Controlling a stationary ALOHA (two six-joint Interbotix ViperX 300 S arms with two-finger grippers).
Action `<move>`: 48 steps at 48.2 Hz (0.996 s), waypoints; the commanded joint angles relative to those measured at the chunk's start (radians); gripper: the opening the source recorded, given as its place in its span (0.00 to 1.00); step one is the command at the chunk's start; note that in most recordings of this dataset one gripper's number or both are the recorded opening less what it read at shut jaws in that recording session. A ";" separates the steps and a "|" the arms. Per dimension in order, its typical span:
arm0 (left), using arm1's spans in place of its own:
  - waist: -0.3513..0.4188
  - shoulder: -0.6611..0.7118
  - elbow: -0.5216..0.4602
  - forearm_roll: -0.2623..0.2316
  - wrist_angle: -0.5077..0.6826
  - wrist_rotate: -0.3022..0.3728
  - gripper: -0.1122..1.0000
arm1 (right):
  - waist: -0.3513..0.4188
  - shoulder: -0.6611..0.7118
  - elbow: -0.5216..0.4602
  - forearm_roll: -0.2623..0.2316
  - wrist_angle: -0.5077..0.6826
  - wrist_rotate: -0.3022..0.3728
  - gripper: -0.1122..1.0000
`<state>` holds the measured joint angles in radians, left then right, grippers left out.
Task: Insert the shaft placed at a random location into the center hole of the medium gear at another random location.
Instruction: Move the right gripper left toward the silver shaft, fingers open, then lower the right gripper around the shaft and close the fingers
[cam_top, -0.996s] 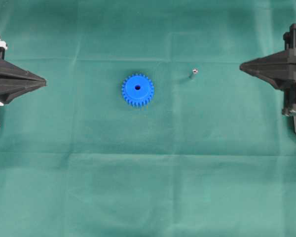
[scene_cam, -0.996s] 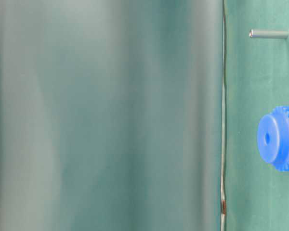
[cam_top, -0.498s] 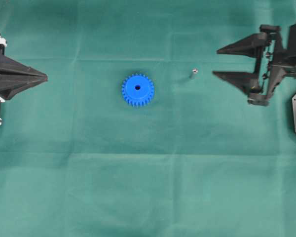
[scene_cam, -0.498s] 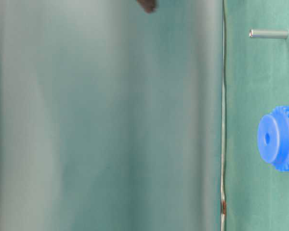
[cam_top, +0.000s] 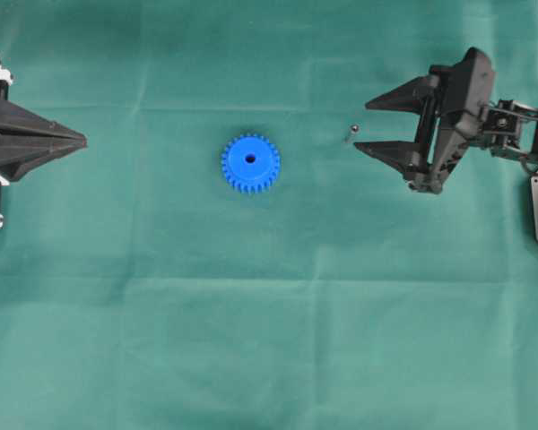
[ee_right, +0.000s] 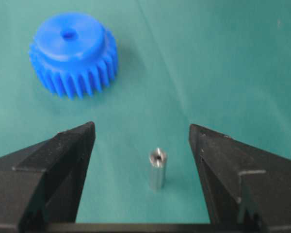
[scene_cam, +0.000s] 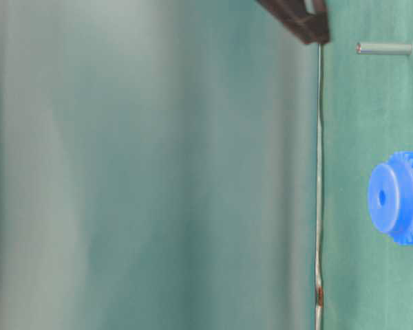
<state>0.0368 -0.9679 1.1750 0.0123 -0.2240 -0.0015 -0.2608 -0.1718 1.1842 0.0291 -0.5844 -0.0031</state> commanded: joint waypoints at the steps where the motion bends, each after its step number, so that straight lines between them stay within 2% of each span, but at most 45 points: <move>1: 0.003 0.006 -0.021 0.002 -0.006 -0.002 0.10 | -0.005 0.037 -0.018 0.011 -0.038 -0.014 0.83; 17: 0.003 0.009 -0.021 0.002 -0.006 -0.003 0.10 | -0.020 0.152 -0.044 0.032 -0.097 -0.014 0.83; 37: 0.003 0.009 -0.020 0.002 -0.002 -0.003 0.10 | -0.021 0.166 -0.057 0.032 -0.097 -0.015 0.81; 43: 0.003 0.009 -0.020 0.002 0.002 -0.005 0.10 | -0.021 0.166 -0.052 0.032 -0.097 -0.015 0.75; 48: 0.002 0.009 -0.020 0.003 0.002 -0.005 0.10 | -0.021 0.166 -0.052 0.032 -0.094 -0.015 0.63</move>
<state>0.0368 -0.9664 1.1735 0.0123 -0.2163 -0.0031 -0.2777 0.0031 1.1413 0.0583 -0.6688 -0.0031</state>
